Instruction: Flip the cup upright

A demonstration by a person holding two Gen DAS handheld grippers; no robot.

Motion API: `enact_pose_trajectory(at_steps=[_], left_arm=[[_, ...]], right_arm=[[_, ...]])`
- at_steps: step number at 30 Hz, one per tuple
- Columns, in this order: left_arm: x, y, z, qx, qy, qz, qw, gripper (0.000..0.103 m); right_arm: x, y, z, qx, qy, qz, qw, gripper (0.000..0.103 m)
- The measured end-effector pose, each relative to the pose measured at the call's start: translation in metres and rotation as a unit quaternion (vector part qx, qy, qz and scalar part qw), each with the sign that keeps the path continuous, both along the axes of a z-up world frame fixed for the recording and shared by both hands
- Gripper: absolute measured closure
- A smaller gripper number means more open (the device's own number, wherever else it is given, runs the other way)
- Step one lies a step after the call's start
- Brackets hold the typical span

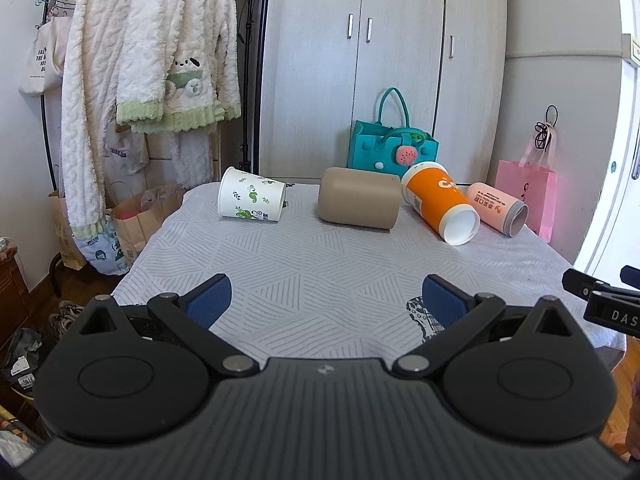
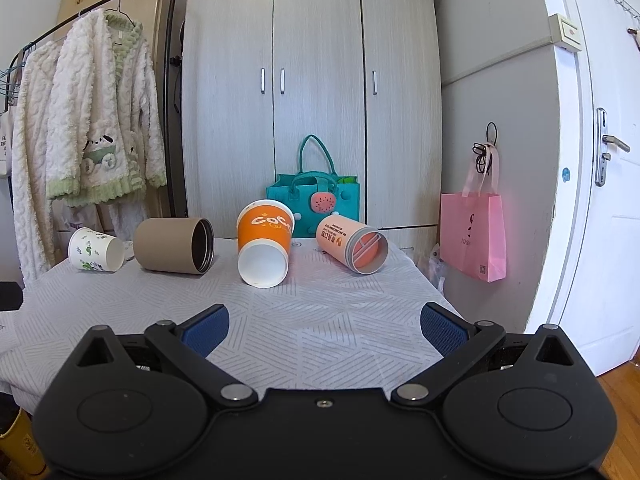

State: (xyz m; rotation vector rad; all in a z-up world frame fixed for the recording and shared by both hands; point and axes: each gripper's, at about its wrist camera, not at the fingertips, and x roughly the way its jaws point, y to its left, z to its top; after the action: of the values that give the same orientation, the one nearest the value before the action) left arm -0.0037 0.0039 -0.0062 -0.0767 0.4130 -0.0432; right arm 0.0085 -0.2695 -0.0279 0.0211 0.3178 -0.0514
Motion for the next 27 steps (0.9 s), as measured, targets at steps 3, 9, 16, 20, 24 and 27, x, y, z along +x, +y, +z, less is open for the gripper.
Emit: enact_pose_trajectory(at_steps=[3,9,16,20,24,27], left_arm=[[0.0,0.0,0.0,0.001,0.001,0.0,1.0,0.0],[-0.003,-0.002,0.001,0.005,0.001,0.0,1.0,0.0],[-0.006,-0.001,0.001,0.006,0.004,0.0,1.0,0.0],[-0.004,-0.002,0.002,0.005,0.012,-0.007,0.9999,0.0],[0.008,-0.008,0.013,0.007,0.025,-0.032,0.9991,0.0],[0.021,-0.019,0.026,0.014,0.025,-0.054,0.9981,0.0]], right_arm=[[0.0,0.0,0.0,0.0,0.002,-0.001,1.0,0.0],[0.001,0.0,-0.002,-0.002,0.008,0.002,1.0,0.0],[0.0,0.0,-0.003,0.0,0.009,0.005,1.0,0.0],[0.0,-0.004,0.0,0.007,0.005,0.025,1.0,0.0],[0.0,-0.024,0.018,0.037,0.001,0.109,0.993,0.0],[0.004,-0.045,0.037,0.054,0.008,0.15,0.987,0.0]])
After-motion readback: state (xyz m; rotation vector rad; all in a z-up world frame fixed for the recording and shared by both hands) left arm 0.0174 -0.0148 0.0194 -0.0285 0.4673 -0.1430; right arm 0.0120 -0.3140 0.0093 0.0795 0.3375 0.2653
